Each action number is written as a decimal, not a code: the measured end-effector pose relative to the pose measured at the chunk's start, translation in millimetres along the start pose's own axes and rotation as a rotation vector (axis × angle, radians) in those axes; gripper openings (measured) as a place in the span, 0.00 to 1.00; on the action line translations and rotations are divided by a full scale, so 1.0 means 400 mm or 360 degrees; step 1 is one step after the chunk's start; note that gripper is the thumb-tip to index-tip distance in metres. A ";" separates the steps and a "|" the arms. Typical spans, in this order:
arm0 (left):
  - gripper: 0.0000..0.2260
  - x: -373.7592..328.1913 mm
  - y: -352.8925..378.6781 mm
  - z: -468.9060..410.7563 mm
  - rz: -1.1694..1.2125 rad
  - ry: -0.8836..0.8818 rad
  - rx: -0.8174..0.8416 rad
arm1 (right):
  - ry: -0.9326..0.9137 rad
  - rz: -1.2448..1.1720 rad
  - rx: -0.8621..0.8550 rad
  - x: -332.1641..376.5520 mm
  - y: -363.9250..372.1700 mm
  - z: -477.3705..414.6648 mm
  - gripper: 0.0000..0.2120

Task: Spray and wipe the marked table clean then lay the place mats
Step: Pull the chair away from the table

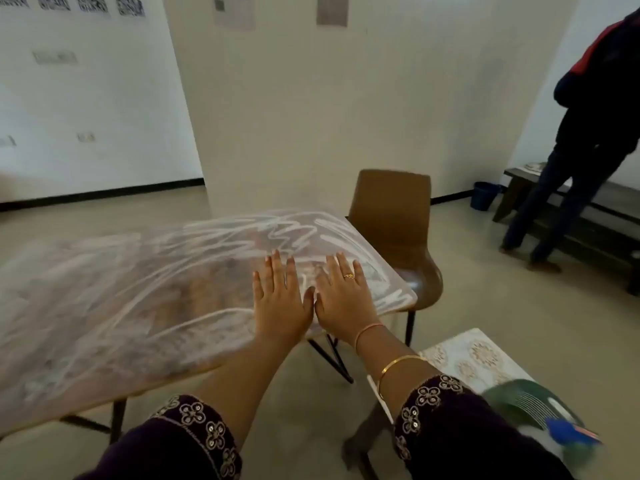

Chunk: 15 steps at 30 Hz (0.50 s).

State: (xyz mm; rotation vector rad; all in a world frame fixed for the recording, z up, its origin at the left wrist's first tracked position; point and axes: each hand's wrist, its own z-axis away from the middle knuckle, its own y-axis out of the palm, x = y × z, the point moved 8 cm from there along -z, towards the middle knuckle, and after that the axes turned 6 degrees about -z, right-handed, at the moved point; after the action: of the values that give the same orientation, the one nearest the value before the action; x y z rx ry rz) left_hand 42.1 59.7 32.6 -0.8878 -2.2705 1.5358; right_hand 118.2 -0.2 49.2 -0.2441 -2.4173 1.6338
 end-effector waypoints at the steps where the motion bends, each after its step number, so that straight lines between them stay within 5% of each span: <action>1: 0.35 -0.034 0.025 0.036 0.0068 -0.0057 0.0118 | 0.0027 -0.0030 0.0129 -0.037 0.010 0.044 0.21; 8: 0.30 -0.264 0.129 0.265 0.0027 -0.0109 0.0558 | 0.0056 -0.0123 0.0376 -0.236 0.001 0.319 0.26; 15: 0.29 -0.446 0.186 0.350 -0.0015 0.0045 0.0715 | 0.0207 -0.0140 0.0515 -0.413 0.016 0.446 0.22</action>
State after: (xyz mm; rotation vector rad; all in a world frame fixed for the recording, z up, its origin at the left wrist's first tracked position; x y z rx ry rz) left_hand 132.9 -135.5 -70.6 -0.7590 -1.7911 1.9049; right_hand 229.6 -199.4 -34.8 -0.1801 -2.0036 1.8719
